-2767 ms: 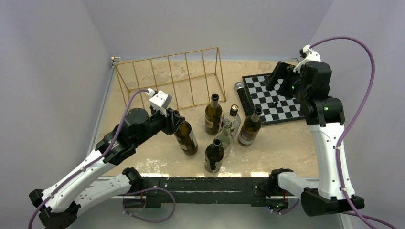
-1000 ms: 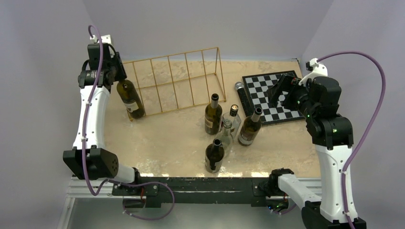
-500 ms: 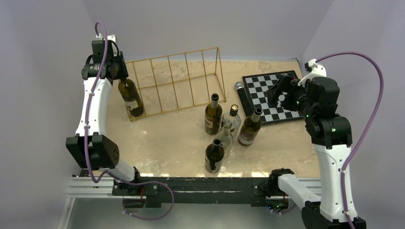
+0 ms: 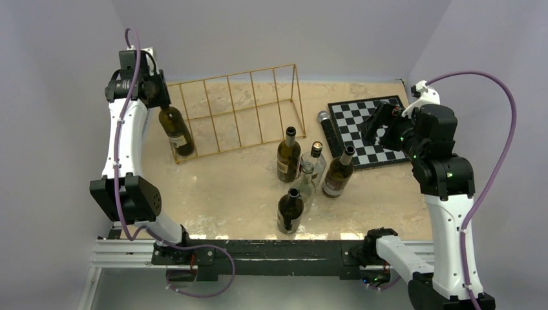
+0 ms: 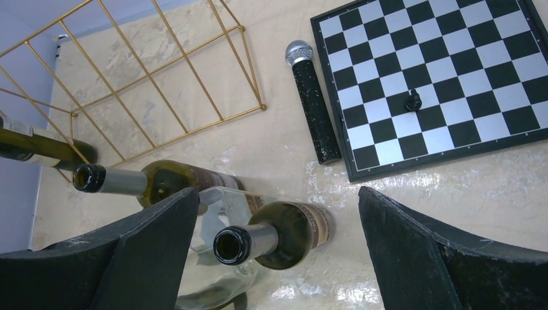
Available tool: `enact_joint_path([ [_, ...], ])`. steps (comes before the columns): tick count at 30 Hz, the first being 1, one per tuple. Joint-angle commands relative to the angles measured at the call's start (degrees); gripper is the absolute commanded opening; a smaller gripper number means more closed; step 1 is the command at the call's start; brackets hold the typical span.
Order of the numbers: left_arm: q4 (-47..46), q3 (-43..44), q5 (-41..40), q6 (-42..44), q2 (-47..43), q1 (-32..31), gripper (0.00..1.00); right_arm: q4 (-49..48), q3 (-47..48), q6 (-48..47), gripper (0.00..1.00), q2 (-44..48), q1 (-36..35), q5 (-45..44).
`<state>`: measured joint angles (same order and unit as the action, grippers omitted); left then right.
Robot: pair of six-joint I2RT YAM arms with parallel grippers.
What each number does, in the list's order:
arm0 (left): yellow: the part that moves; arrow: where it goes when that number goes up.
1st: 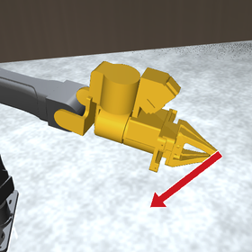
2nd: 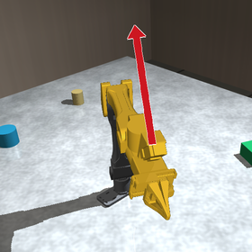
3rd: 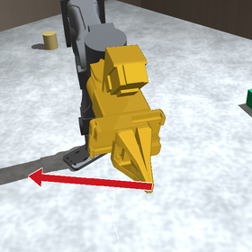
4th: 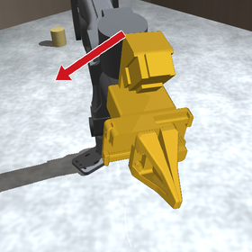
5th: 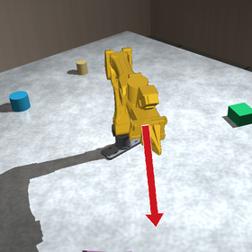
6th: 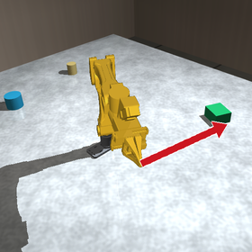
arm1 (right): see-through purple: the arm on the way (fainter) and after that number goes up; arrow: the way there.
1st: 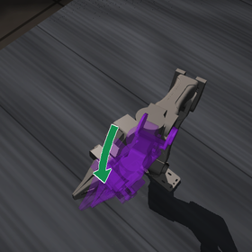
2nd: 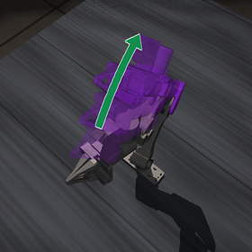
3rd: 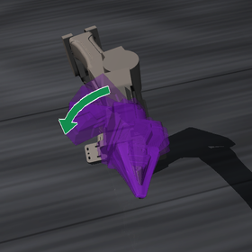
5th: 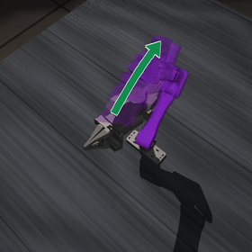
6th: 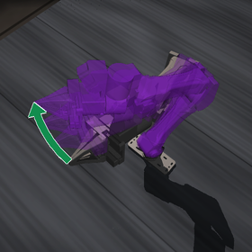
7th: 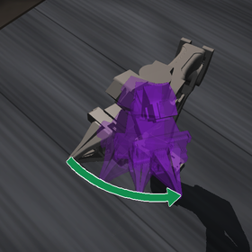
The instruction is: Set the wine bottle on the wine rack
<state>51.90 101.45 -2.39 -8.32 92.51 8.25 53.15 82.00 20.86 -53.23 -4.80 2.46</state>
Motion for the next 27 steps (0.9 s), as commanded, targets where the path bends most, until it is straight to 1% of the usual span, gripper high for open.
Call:
enact_joint_path([
  [1, -2.7, 4.4, 1.1, 0.9, -3.1, 0.5, 0.0, -2.0, -0.3, 1.0, 0.99, 0.1, 0.3, -0.4],
  [6, -2.5, 4.1, 4.0, 1.2, -7.5, 0.4, 0.0, -2.1, -0.4, 1.2, 0.99, -0.2, 0.2, -0.2],
  [15, -2.3, 0.0, 4.6, 2.3, -16.8, 0.5, 0.0, -2.0, 0.2, 1.4, 0.99, -1.5, 0.3, 1.3],
  [22, -1.5, -2.6, 5.3, 1.4, -18.2, 0.5, 0.0, -1.9, 0.5, 1.5, 0.99, -2.2, 0.3, 2.3],
  [27, -0.4, -3.2, 4.1, 1.0, -18.0, 0.4, 0.0, -1.8, -0.2, 1.7, 0.99, -1.9, 0.2, 2.4],
])
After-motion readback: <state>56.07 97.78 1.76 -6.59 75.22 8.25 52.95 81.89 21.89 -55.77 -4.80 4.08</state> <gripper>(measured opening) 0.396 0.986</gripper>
